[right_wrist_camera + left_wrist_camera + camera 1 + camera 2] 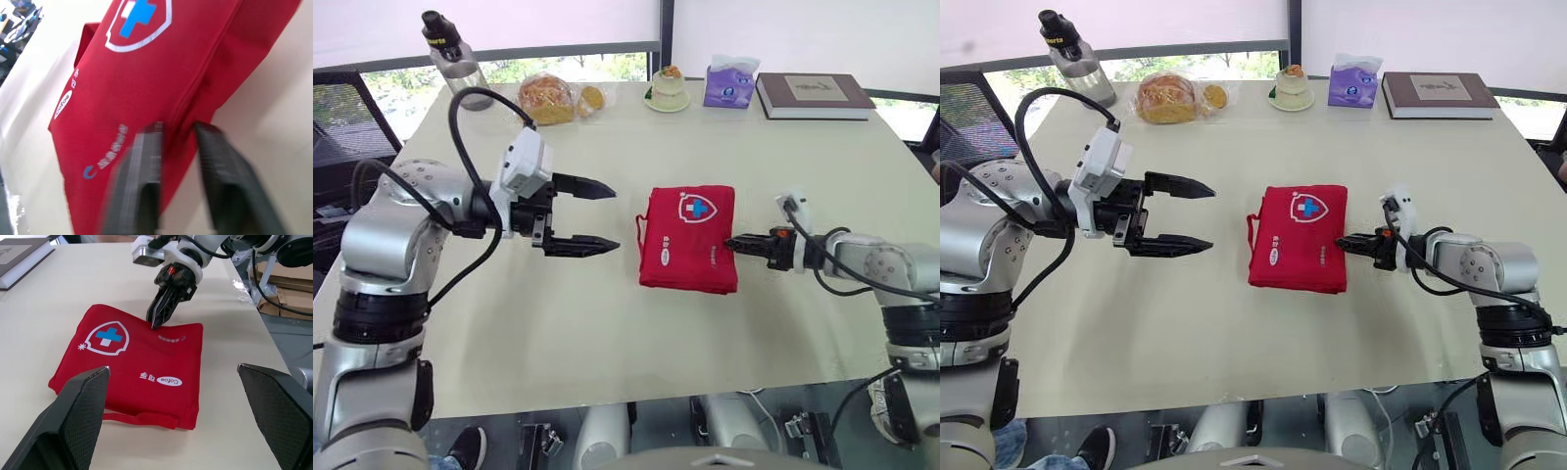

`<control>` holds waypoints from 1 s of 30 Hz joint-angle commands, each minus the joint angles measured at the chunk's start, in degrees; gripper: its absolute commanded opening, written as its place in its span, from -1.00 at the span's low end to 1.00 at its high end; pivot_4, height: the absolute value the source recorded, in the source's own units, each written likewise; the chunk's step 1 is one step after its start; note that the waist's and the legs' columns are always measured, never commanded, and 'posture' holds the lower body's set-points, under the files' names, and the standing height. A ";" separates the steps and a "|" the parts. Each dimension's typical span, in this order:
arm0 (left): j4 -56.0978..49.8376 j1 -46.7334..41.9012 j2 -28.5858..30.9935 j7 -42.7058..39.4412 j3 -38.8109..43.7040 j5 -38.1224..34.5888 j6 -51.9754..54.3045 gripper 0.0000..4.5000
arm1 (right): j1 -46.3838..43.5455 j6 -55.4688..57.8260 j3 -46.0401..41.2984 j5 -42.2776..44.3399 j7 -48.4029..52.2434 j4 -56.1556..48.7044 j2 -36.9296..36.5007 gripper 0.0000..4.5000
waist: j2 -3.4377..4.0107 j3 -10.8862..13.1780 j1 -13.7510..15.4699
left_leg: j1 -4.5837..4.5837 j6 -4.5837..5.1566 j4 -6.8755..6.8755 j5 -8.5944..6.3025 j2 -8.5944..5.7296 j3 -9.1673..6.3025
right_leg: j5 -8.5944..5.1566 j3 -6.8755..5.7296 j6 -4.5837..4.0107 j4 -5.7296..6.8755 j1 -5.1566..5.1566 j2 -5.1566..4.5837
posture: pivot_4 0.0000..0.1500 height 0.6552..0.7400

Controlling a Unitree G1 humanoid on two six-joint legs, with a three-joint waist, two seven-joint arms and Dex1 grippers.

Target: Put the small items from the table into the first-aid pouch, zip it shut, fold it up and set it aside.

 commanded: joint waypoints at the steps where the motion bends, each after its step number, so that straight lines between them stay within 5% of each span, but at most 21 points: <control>1: -3.02 -1.44 0.84 1.82 1.95 -2.71 1.07 1.00 | 0.81 3.85 -0.18 1.64 -1.97 -3.75 1.89 -0.97 | 0.00 0.00 0.00 | 0.01 0.00 0.00 0.00 0.00 0.00 | 0.00 0.01 0.00 0.01 0.00 0.00 | 1.00 0.97; 9: -1.23 -3.19 0.52 3.25 0.80 -2.77 0.02 1.00 | 0.54 6.12 -12.93 4.78 -11.45 -5.13 10.06 -0.97 | 0.00 0.00 -0.03 | 0.01 0.00 -0.02 0.00 0.03 0.00 | 0.00 0.01 0.00 0.01 -0.01 0.05 | 1.00 0.97; 15: 2.08 -5.99 -0.85 4.01 -0.19 -1.70 -1.94 1.00 | -5.12 -9.48 -26.09 0.88 -26.02 2.16 16.10 -0.97 | 0.03 0.02 0.21 | -0.01 0.00 0.00 0.00 -0.01 0.04 | 0.01 0.04 0.02 -0.01 -0.02 0.01 | 1.00 0.97; 30: 8.00 -11.65 -3.66 5.99 -1.30 -0.10 -5.93 1.00 | -16.36 -46.98 -40.18 -6.77 -51.73 25.68 18.59 -0.97 | 0.20 0.12 -0.12 | -0.03 -0.01 -0.16 0.00 -0.04 0.17 | 0.01 0.17 0.00 -0.02 -0.14 -0.03 | 1.00 0.97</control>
